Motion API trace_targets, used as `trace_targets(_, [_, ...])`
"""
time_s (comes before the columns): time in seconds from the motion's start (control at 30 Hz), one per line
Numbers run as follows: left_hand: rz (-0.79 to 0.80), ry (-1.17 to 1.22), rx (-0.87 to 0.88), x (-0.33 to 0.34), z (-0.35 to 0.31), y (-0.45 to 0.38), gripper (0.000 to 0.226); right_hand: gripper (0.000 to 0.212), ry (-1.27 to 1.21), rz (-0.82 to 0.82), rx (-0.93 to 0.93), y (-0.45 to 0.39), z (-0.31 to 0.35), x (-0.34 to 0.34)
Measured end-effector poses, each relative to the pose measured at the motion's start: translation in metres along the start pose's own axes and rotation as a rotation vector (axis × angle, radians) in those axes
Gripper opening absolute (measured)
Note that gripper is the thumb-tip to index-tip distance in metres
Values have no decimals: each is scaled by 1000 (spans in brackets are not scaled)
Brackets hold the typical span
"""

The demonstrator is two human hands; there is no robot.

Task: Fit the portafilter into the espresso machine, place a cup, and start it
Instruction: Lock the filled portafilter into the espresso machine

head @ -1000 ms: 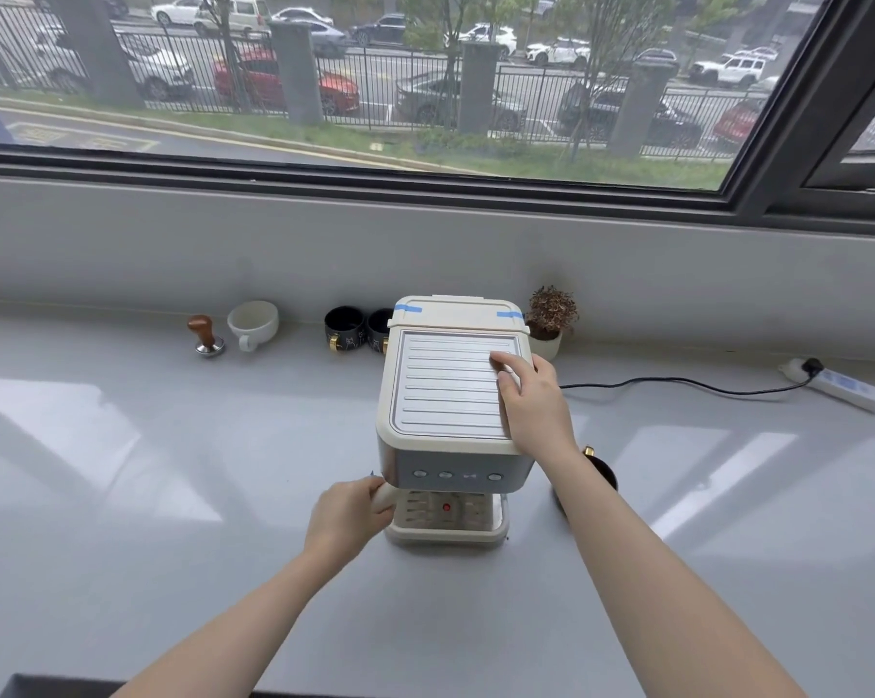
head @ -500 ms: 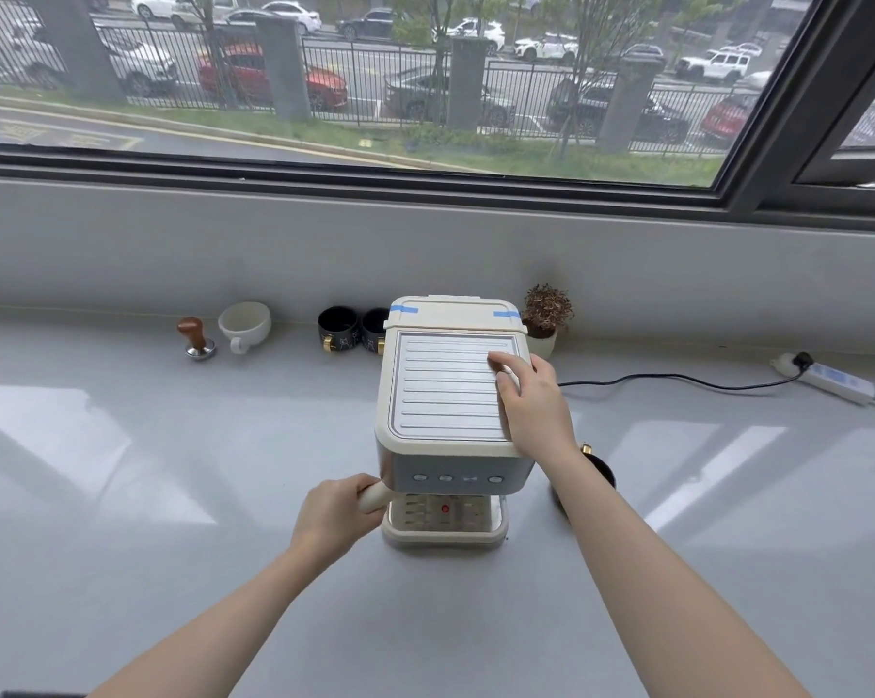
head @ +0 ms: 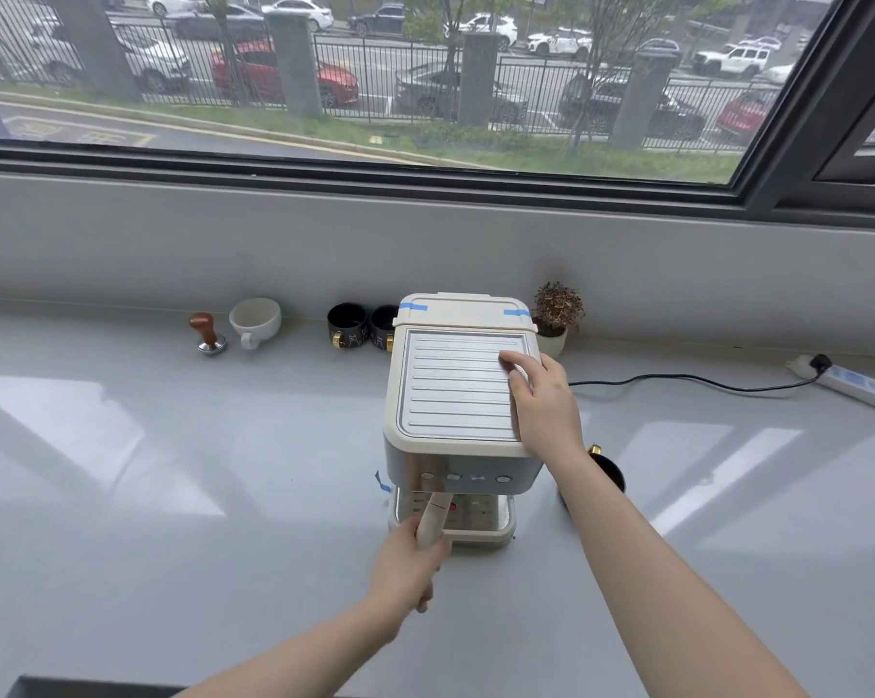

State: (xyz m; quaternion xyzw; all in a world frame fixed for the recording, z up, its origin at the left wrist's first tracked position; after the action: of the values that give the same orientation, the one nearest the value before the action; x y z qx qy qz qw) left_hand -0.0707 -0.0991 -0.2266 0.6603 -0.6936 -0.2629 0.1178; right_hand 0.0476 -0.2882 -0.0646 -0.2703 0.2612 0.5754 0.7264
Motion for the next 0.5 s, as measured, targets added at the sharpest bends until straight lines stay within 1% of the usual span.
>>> trace_targets(0.07, [205, 249, -142, 8, 8, 1, 18, 33, -36, 9, 9, 1, 0, 0])
trace_targets(0.1, [262, 341, -196, 12, 11, 4, 18, 33, -54, 12, 12, 1, -1, 1])
trace_targets(0.13, [278, 417, -236, 14, 15, 6, 18, 33, -69, 11, 12, 1, 0, 1])
trace_targets(0.2, [239, 523, -278, 17, 23, 6, 20, 35, -84, -2, 9, 2, 0, -1])
trace_targets(0.4, [82, 720, -298, 47, 26, 13, 20, 38, -132, -40, 61, 5, -6, -2])
trace_targets(0.5, [8, 760, -309, 58, 26, 16, 21, 39, -157, -55, 77, 5, -8, -3])
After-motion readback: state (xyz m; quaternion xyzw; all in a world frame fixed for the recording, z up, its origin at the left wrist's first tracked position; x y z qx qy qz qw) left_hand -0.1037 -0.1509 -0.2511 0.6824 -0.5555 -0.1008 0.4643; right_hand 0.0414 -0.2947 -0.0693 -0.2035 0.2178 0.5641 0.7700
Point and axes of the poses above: each hand's wrist, its own y-axis away from the middle knuckle, its own x-axis out of the palm, z = x × y, the point moved 9 cm from there along -y, towards the middle knuckle, and after that the axes turned 9 degrees about y, right-handed, at the moved point
